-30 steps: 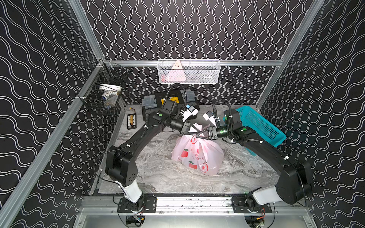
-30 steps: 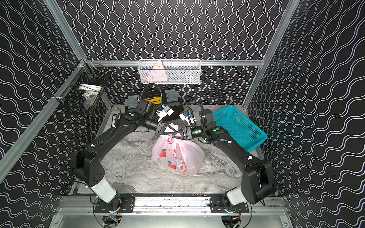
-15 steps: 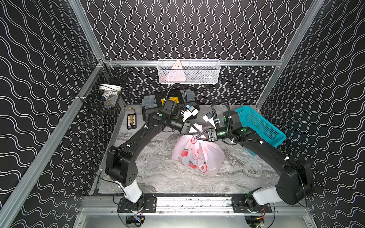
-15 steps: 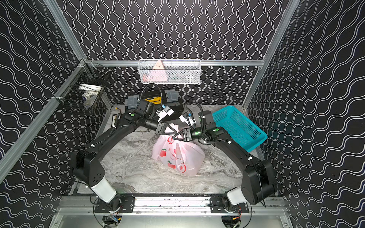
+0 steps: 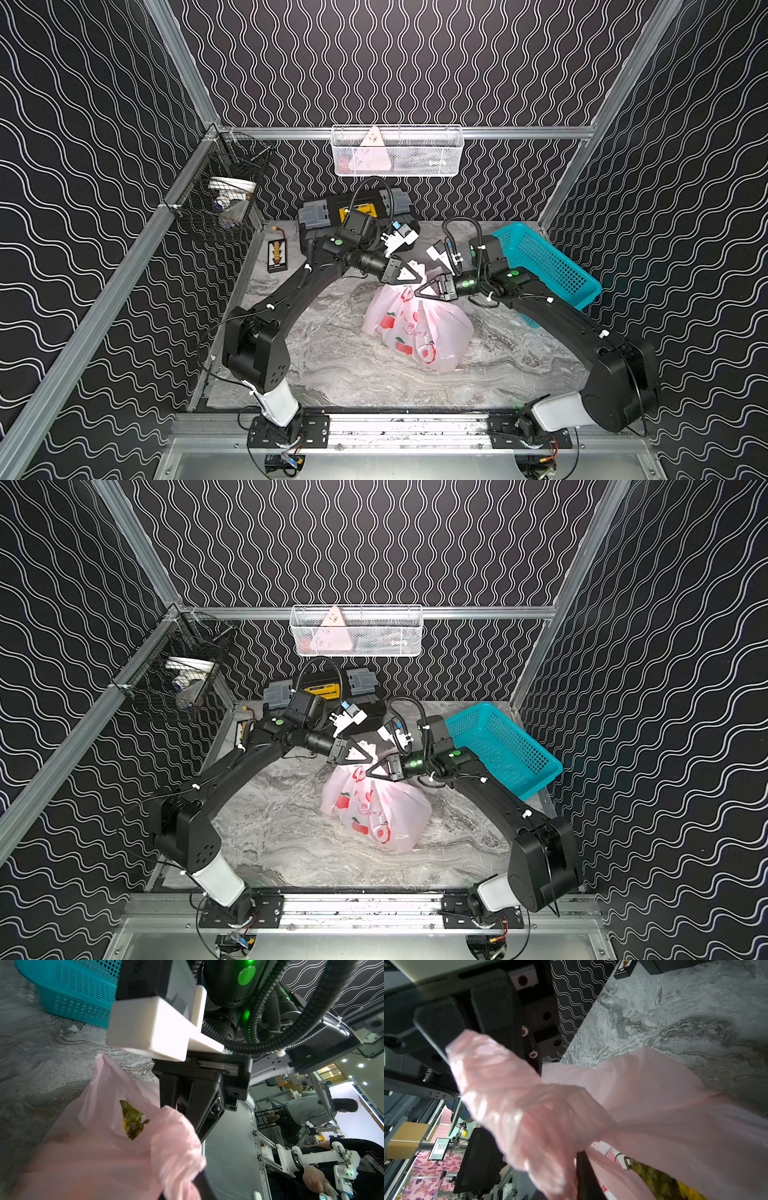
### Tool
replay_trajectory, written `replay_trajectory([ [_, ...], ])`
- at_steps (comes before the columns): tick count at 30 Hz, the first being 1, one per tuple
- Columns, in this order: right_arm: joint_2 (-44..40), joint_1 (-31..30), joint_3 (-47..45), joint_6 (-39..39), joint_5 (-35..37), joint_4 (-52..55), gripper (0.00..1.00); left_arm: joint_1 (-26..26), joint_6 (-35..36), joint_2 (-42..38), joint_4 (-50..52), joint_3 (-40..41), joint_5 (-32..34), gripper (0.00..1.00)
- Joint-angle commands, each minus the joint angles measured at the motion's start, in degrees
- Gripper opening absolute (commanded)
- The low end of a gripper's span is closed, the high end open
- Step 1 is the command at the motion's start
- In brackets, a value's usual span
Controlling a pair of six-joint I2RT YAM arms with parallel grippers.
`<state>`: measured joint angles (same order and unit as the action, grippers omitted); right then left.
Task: Place the pineapple into a plastic bag & tie a knot
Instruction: Cross the plastic bag at the center of the board.
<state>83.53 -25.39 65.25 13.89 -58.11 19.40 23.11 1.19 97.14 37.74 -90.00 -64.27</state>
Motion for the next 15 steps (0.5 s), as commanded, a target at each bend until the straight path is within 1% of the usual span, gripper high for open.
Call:
replay_trajectory([
  [1, 0.4, -0.2, 0.0, -1.1, 4.5, 4.7, 0.1, -0.2, 0.2, -0.4, -2.7, -0.8, -2.5, 0.0],
  [3, 0.4, -0.4, 0.4, -1.7, 7.2, 6.3, 0.07, -0.2, 0.3, -0.5, -1.9, -0.8, -0.7, 0.0],
  [6, 0.4, -0.4, 1.4, -2.6, 13.0, 9.3, 0.0, -0.1, 0.7, -0.5, 0.0, -0.6, 3.9, 0.0],
  [9, 0.6, -0.3, 2.5, -3.0, 17.7, 12.4, 0.0, 0.0, 1.0, -0.5, 1.8, -0.5, 9.2, 0.0],
  [11, 0.8, -0.4, 3.1, -3.3, 19.0, 13.9, 0.04, 0.1, 0.6, -1.0, 1.6, 0.2, 12.0, 0.0],
  [15, 0.6, -0.4, 2.7, -3.2, 19.6, 15.2, 0.07, 0.6, -0.4, -2.2, -0.4, 1.8, 13.3, 0.0],
])
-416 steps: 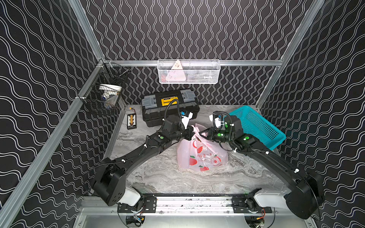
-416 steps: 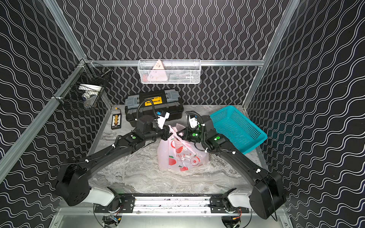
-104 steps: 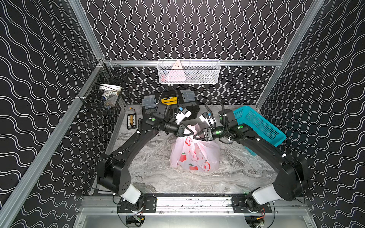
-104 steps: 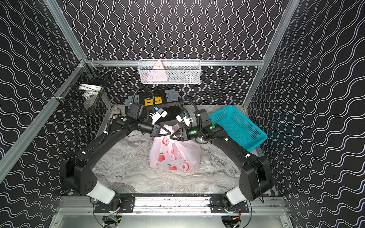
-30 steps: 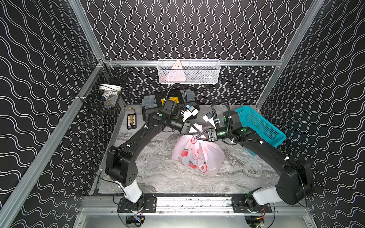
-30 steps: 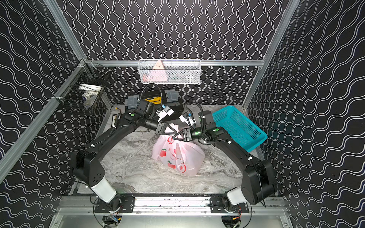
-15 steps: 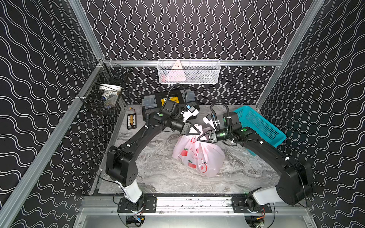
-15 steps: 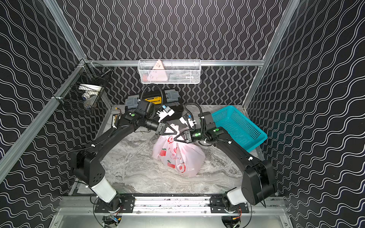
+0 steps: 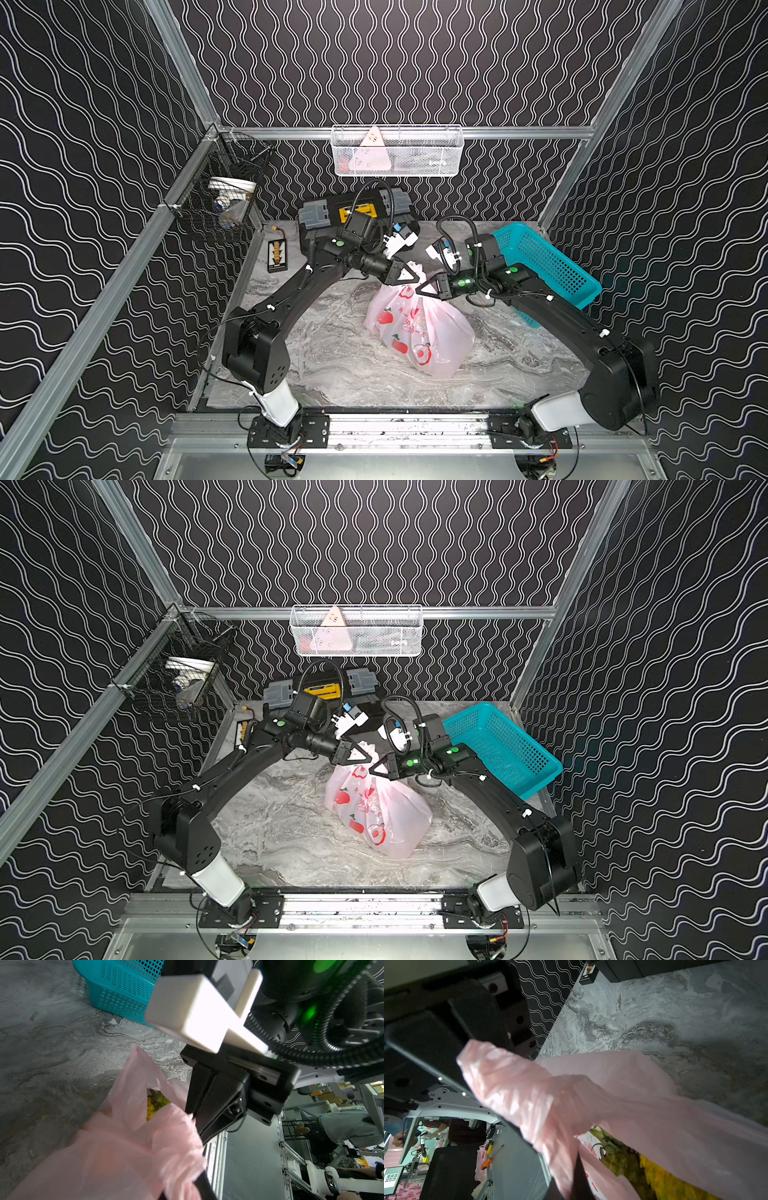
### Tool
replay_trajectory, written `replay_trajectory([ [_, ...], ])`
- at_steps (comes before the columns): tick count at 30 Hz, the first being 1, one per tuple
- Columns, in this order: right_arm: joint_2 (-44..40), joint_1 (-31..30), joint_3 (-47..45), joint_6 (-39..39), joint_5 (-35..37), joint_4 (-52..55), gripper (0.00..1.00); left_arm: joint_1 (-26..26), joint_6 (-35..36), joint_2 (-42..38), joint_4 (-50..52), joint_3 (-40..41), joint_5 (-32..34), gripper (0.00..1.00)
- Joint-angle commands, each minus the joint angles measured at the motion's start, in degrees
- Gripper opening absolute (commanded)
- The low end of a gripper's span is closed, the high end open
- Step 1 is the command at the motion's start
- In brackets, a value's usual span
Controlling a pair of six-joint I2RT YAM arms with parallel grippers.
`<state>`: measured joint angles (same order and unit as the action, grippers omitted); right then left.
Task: Place the pineapple into a plastic bag & tie a knot
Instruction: Cross the plastic bag at the center of the board.
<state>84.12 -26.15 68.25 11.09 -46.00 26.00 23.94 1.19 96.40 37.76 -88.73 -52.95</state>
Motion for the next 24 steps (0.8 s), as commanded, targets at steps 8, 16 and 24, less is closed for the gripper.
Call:
replay_trajectory([
  [8, 0.0, -2.0, -0.8, -0.9, 6.5, 10.3, 0.18, -0.1, -1.0, -1.4, -2.0, 1.2, 1.4, 0.0],
  [16, -0.9, -3.4, -2.1, 1.8, 5.7, 6.3, 0.21, 0.0, -1.2, -1.0, -2.8, 1.7, 0.4, 0.0],
  [24, -1.1, -3.3, -1.3, 3.9, 1.5, 2.5, 0.34, 0.1, -0.7, -1.2, -2.2, 1.8, 0.2, 0.0],
])
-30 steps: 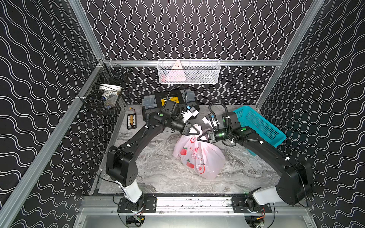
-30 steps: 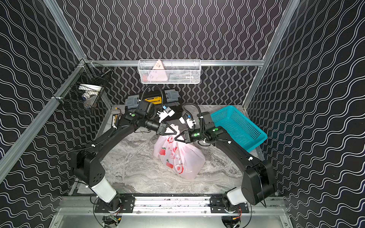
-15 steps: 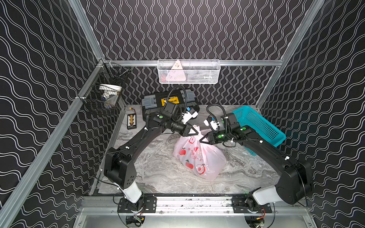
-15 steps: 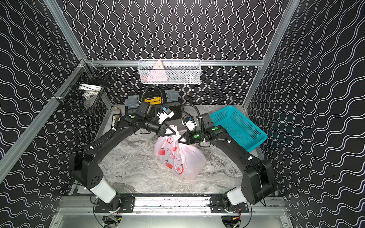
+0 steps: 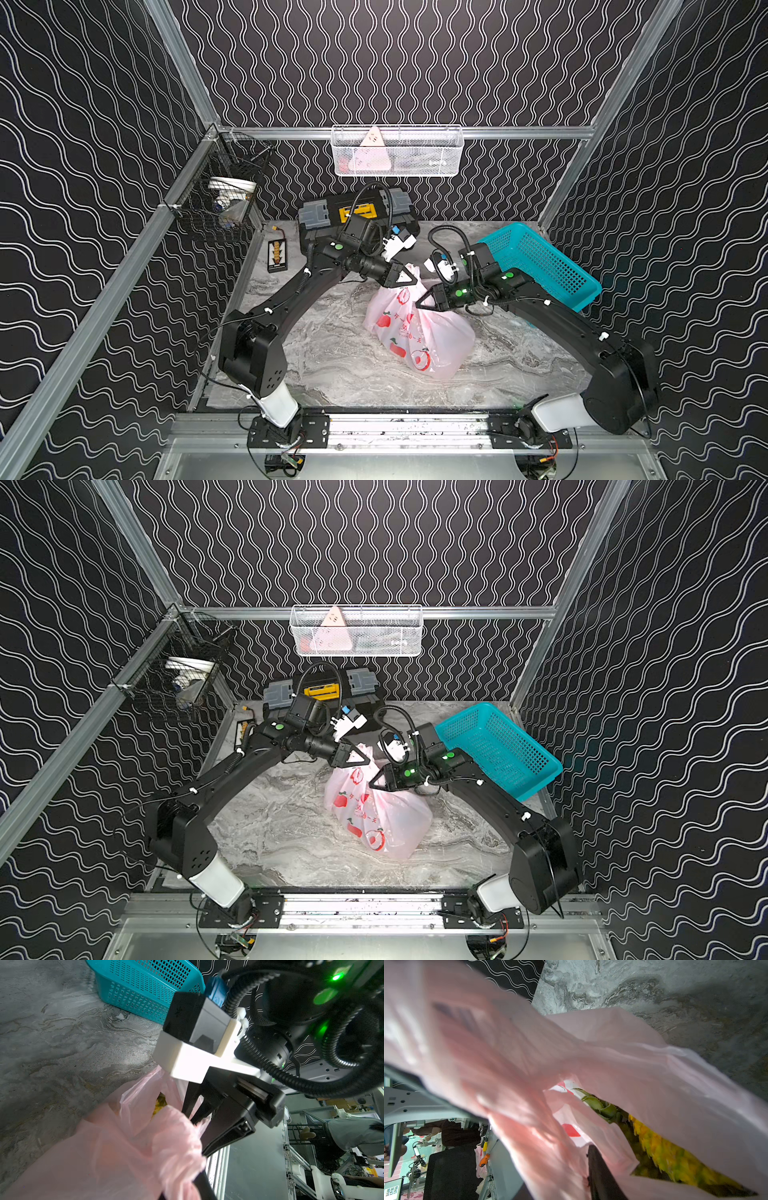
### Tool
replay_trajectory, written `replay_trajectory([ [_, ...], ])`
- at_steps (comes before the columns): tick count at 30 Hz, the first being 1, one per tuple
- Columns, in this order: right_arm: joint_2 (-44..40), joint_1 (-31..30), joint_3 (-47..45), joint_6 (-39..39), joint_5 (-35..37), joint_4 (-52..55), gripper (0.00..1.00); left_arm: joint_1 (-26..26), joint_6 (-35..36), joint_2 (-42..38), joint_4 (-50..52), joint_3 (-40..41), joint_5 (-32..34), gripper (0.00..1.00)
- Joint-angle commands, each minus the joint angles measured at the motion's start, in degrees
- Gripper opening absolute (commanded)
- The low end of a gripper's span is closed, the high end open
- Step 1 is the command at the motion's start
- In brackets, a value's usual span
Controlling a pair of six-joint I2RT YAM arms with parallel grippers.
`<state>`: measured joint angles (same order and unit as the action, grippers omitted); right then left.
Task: Place the pineapple into a plastic bag & tie a knot
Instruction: Cross the plastic bag at the center of the board.
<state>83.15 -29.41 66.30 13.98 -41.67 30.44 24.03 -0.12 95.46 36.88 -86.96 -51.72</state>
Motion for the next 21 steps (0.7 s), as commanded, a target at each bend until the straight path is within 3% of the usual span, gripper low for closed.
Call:
replay_trajectory([
  [1, -0.2, -0.1, 0.8, 1.3, -3.3, -2.4, 0.34, 0.0, 0.6, -0.2, -1.3, 0.0, -0.9, 0.0],
  [9, -1.1, 0.6, 1.0, 2.4, -3.9, -4.4, 0.26, 0.0, 0.9, -0.3, -1.0, -0.1, -1.2, 0.0],
  [16, 1.2, 0.6, 1.7, 1.7, -4.6, -3.4, 0.25, 0.0, 0.5, -0.4, -1.3, 0.0, -1.3, 0.0],
  [21, 1.6, 0.6, 1.2, 2.4, -3.4, -4.5, 0.11, 0.1, 0.5, -0.5, -1.0, -0.2, -1.1, 0.0],
])
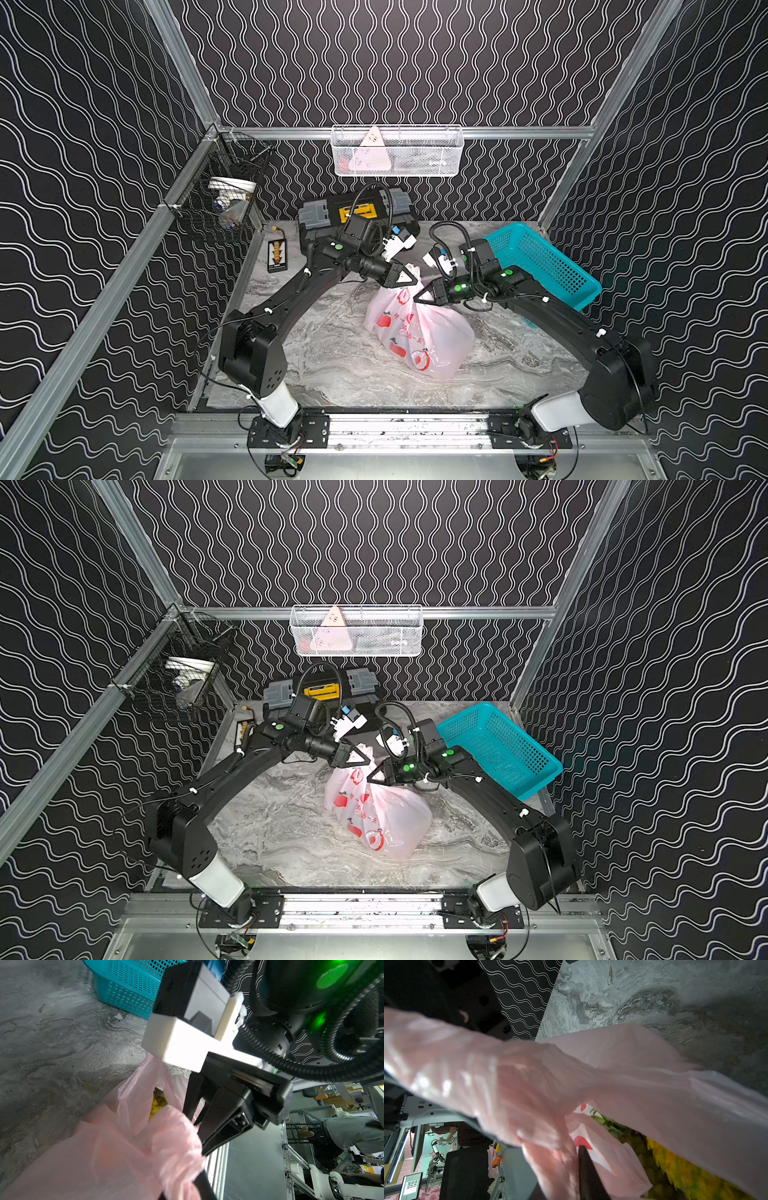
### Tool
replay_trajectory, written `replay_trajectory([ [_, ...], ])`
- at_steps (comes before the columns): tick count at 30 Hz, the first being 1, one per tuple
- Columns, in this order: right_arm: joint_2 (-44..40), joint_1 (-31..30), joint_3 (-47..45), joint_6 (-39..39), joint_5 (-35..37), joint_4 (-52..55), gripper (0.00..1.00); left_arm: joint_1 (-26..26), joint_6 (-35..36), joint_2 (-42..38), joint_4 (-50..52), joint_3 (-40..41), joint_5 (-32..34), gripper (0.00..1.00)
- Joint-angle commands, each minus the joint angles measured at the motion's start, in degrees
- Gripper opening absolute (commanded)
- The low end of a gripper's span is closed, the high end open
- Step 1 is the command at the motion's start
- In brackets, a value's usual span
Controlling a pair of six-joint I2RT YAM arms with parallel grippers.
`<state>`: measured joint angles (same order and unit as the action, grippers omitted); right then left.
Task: Place the pineapple into a plastic bag & tie a knot
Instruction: Cross the plastic bag at the center of the board.
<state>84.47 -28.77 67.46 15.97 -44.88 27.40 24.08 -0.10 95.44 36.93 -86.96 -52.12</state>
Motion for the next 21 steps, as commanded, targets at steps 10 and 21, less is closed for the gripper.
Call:
replay_trajectory([
  [10, -0.6, -0.1, 0.9, 3.2, 20.2, 2.2, 0.0, 1.6, 0.2, -1.0, 3.1, -0.8, 5.7, 0.0],
  [21, -3.8, -0.1, 1.0, 7.8, 39.7, -0.1, 0.0, 4.7, -3.9, -2.5, 3.9, 1.1, 12.9, 0.0],
])
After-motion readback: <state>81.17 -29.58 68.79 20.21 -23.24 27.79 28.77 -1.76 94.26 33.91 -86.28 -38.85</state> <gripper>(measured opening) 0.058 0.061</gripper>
